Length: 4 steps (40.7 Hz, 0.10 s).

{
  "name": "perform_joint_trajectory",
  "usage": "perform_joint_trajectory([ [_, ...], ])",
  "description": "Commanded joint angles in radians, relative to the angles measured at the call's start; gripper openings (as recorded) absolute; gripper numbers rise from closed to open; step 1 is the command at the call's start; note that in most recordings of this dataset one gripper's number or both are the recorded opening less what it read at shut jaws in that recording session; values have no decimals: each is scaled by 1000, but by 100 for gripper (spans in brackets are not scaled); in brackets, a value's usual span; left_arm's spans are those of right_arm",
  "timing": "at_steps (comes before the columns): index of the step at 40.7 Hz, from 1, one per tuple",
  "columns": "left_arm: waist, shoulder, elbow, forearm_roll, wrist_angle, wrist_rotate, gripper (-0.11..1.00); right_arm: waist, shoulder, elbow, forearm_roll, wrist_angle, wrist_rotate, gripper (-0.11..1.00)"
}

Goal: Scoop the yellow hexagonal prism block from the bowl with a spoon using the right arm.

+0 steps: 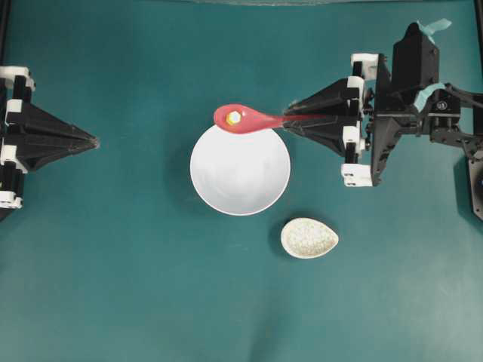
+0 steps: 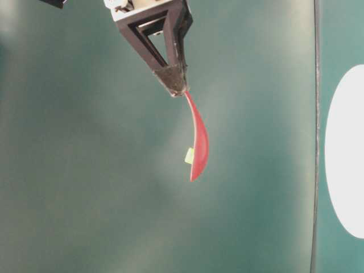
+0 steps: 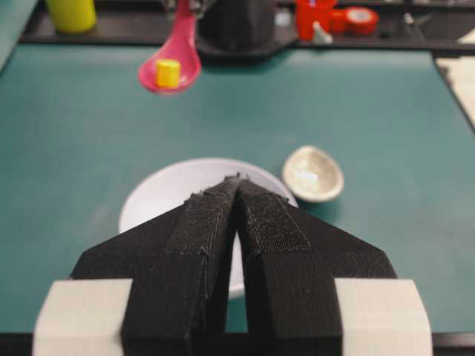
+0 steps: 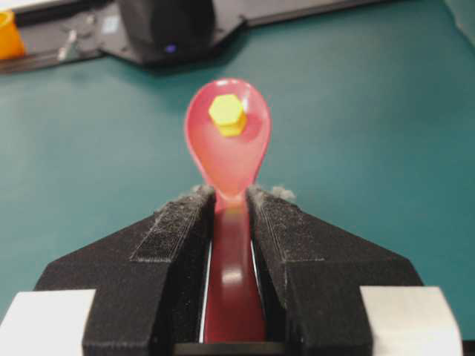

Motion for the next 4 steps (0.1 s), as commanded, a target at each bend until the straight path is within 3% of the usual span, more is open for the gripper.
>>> perform_joint_trajectory([
  [1,-2,3,-25,2,-8,0,0,3,-15,-11,-2,-6,0,24],
  [4,0,5,-25,2,-5,0,0,3,-14,-11,-2,-6,0,24],
])
